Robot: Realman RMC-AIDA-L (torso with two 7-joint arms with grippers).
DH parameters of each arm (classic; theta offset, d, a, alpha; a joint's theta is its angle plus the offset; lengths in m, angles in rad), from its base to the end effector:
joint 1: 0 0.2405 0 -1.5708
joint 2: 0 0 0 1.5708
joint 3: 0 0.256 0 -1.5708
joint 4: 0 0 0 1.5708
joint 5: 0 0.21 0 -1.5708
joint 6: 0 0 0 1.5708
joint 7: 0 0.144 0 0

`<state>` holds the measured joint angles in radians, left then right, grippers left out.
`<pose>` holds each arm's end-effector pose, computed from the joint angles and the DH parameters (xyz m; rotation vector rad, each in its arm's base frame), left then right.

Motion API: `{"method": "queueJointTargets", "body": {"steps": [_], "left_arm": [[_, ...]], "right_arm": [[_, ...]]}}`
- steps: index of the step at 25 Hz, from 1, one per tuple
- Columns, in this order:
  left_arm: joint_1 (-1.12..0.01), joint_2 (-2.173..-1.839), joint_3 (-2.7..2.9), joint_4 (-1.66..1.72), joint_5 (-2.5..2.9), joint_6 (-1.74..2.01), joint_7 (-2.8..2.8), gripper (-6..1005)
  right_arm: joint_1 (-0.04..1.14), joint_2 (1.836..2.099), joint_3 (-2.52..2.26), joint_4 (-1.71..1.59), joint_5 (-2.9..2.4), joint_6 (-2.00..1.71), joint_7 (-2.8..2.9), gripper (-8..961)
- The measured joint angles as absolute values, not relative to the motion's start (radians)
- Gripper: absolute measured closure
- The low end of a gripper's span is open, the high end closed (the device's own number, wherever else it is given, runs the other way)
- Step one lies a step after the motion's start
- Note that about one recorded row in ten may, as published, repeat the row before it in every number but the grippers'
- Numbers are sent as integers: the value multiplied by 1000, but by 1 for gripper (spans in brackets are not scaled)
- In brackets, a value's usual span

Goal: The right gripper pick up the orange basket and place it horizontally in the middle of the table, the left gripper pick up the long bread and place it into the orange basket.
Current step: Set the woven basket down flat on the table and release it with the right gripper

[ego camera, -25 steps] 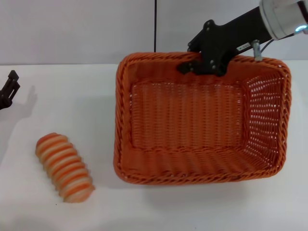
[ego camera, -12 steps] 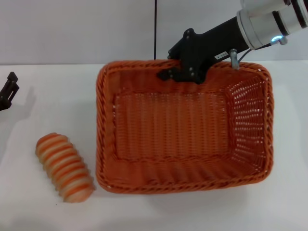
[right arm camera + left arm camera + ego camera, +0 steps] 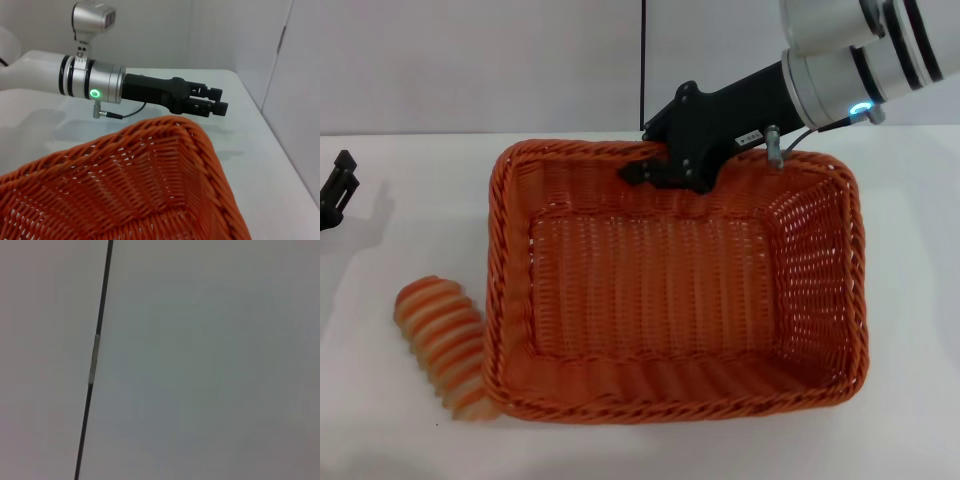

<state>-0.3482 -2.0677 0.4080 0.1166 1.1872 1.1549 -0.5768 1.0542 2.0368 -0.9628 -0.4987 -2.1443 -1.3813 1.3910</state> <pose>-0.3890 0.2943 0.0163 -1.5919 -0.7923 -0.6923 0.1134 0.4135 -0.0482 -3.0712 -0.0677 0.2343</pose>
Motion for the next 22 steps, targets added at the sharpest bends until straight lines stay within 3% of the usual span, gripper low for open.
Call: {"method": "queueJointTargets", "body": {"steps": [22], "left_arm": [[-353, -2066, 406, 118, 1183, 1155, -577, 317]], "right_arm": [[1033, 2039, -1040, -534, -2255, -1423, 1583, 794]]}}
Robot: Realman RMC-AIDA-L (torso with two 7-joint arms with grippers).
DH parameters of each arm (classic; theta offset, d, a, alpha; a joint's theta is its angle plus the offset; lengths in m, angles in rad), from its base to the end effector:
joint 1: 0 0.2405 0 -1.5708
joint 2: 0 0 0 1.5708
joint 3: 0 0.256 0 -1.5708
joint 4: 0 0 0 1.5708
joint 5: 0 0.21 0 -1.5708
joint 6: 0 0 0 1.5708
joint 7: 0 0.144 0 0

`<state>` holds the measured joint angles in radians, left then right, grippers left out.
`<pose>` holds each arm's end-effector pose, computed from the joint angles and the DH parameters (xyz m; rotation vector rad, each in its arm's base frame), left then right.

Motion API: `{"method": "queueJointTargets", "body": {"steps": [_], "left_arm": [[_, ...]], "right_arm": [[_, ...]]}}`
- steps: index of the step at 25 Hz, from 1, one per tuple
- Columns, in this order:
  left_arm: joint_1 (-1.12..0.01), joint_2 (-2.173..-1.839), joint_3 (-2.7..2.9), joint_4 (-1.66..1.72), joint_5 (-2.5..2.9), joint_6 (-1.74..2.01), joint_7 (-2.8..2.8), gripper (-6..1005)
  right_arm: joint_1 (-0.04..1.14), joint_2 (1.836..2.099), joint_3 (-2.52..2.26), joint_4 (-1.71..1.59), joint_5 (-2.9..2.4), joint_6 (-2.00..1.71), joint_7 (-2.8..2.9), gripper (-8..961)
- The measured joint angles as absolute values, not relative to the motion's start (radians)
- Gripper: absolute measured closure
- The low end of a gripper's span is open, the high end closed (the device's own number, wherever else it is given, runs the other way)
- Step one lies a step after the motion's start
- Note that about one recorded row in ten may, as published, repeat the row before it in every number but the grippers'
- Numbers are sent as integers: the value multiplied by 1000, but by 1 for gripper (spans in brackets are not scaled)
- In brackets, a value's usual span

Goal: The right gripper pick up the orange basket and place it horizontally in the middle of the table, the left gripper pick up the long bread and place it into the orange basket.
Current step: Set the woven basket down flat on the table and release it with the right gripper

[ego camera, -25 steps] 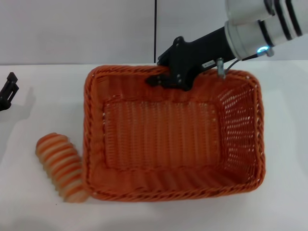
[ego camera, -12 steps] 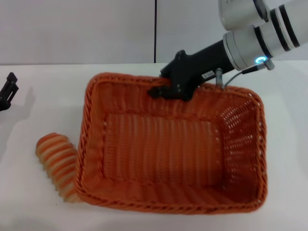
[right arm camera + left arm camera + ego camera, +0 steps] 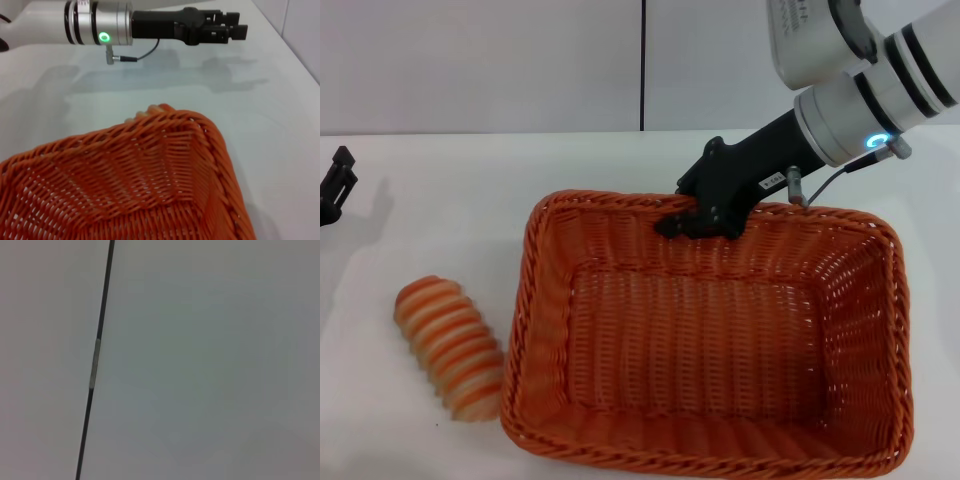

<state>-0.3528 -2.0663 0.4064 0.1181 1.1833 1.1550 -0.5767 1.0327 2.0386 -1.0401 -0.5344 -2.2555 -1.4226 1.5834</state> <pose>-0.3883 0.2965 0.0180 -1.5883 -0.7869 -0.6956 0.1341 0.4014 -0.0521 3.1278 -0.1385 0.0117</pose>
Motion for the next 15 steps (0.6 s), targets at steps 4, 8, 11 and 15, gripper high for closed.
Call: {"method": "queueJointTargets", "body": {"steps": [4, 8, 11, 15], "left_arm": [[-353, -2067, 406, 118, 1183, 1155, -577, 317], [-353, -2067, 408, 117, 1185, 1153, -577, 317], [-353, -2068, 408, 117, 1184, 1154, -577, 317], [-353, -2069, 408, 117, 1185, 1154, -577, 317]], "right_arm": [[1027, 2039, -1040, -538, -2266, -1417, 1566, 794], [1019, 2040, -1055, -532, -2272, -1384, 1559, 793], [1010, 2045, -1068, -531, -2273, -1371, 1550, 792], [1001, 2051, -1087, -537, -2273, -1368, 1534, 792]]}}
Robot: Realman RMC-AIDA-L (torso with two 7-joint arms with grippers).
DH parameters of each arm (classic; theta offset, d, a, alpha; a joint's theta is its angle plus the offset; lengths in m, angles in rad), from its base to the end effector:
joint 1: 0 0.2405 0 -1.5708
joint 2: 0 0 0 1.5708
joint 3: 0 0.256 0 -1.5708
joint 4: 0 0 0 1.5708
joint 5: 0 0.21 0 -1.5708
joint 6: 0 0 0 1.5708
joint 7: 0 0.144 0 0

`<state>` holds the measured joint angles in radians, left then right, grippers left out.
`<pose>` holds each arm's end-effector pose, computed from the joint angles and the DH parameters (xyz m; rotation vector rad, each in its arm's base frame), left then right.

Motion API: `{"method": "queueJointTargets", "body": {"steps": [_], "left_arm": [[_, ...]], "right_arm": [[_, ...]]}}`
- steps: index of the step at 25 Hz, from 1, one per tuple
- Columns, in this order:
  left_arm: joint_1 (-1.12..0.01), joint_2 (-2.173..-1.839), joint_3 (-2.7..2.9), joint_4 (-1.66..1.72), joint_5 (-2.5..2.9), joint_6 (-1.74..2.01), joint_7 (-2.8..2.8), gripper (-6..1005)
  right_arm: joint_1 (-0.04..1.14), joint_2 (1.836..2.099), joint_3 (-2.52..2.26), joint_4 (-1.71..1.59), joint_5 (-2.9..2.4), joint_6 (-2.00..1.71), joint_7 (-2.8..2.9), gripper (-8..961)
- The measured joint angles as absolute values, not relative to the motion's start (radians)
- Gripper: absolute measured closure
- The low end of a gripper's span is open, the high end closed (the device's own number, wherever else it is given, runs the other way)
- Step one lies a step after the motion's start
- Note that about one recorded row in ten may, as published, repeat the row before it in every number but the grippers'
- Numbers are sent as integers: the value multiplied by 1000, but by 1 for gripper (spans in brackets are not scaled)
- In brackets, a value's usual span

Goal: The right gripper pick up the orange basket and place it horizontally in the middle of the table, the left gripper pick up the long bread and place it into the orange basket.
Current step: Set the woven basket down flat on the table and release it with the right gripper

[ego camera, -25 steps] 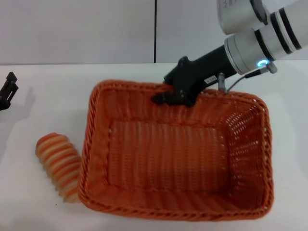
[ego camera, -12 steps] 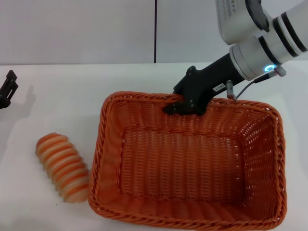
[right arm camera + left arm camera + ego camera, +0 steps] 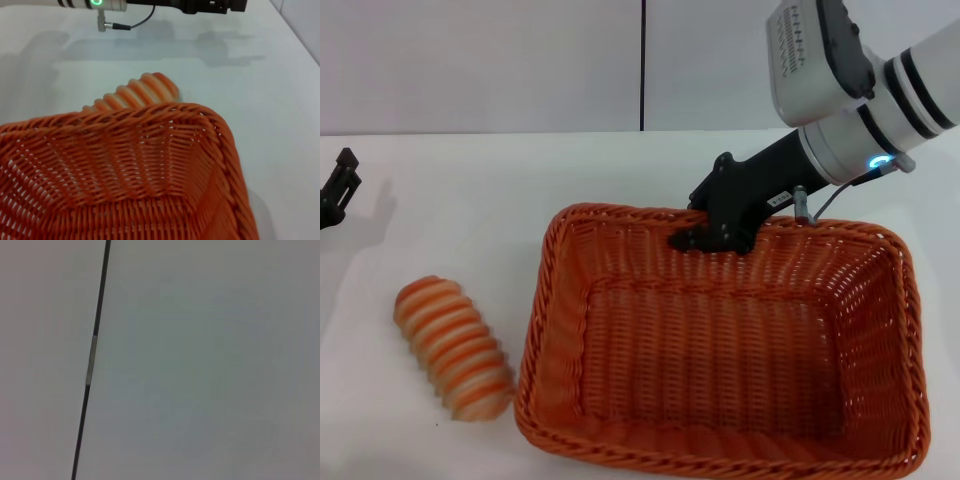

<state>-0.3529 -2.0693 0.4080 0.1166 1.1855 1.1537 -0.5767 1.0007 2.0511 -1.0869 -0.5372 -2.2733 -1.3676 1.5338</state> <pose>-0.3875 0.2961 0.0157 -1.5925 -0.7912 -0.6961 0.1495 0.3983 -0.0606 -3.1270 0.0670 -0.0893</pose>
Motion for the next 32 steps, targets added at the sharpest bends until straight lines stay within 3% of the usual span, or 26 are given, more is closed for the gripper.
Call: {"method": "queueJointTargets", "body": {"steps": [11, 17, 32], "left_arm": [[-354, -2069, 408, 113, 1187, 1155, -577, 317], [-354, -2068, 408, 106, 1187, 1155, -577, 317], [-353, -2068, 404, 111, 1182, 1156, -567, 317]], "right_arm": [[963, 2076, -1119, -580, -2269, -1307, 1495, 790], [963, 2078, -1137, -570, -2263, -1261, 1471, 599], [889, 2082, -1158, -729, -2151, -1363, 1514, 597]]}}
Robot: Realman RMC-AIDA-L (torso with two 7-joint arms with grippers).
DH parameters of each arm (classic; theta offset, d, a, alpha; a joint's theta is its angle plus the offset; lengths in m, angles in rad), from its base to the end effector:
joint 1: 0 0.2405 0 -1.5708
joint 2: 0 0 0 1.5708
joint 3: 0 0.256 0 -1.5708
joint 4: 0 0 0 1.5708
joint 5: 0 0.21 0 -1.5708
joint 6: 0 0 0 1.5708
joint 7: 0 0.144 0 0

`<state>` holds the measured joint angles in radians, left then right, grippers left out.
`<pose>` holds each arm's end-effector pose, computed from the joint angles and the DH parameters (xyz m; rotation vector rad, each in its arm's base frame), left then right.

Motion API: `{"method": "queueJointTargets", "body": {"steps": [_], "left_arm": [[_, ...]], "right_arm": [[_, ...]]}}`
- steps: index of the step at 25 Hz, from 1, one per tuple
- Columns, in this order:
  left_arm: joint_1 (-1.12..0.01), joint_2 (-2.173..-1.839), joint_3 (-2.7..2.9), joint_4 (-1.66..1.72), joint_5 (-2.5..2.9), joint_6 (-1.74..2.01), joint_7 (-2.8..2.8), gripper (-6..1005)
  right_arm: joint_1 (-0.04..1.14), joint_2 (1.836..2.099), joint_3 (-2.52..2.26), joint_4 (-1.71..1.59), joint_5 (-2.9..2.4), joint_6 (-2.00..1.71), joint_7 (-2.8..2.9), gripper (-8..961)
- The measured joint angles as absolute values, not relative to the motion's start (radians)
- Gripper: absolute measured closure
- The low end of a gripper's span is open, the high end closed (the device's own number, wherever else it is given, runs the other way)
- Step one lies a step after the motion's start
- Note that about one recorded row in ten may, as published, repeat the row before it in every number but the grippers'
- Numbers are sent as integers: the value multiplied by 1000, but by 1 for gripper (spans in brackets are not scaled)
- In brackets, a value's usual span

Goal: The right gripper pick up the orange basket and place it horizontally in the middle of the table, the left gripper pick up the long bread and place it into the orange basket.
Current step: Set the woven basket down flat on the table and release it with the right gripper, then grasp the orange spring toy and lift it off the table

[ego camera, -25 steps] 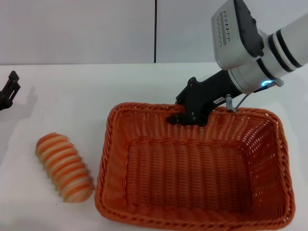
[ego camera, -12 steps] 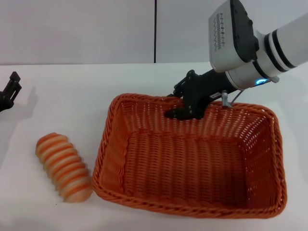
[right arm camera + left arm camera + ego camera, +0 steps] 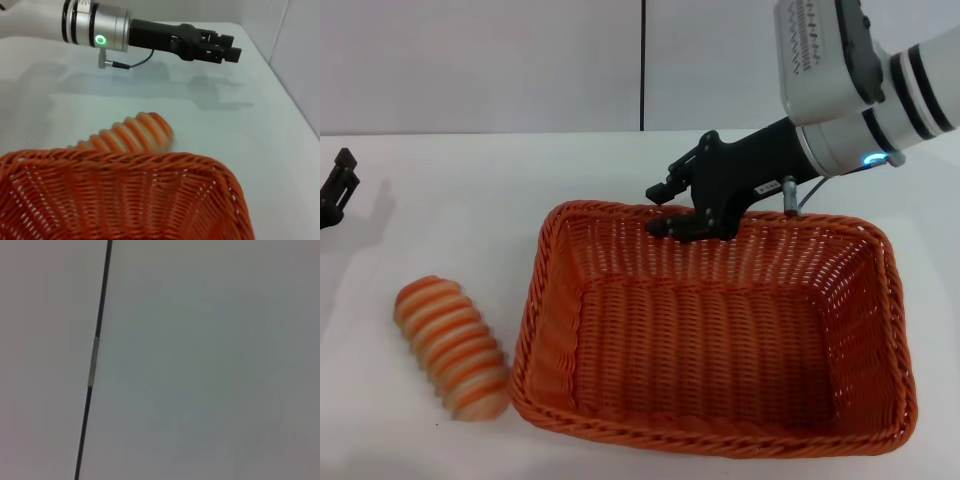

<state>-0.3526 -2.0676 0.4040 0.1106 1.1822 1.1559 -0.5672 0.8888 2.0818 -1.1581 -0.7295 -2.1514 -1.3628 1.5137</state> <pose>-0.3881 0.2955 0.0160 -1.5882 -0.7881 -0.6930 0.1374 0.3926 -0.0557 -3.0623 -0.0454 0.0753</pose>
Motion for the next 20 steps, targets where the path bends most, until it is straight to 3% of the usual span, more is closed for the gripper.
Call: {"method": "queueJointTargets", "body": {"steps": [14, 20], "left_arm": [[-346, -2059, 411, 184, 1186, 1179, -621, 317], [-318, -2045, 572, 432, 1230, 1135, -917, 318]], "right_arm": [[566, 2079, -1265, -1364, -2122, -1414, 1828, 598], [392, 2090, -1150, -1595, -1990, -1420, 1895, 598]]}}
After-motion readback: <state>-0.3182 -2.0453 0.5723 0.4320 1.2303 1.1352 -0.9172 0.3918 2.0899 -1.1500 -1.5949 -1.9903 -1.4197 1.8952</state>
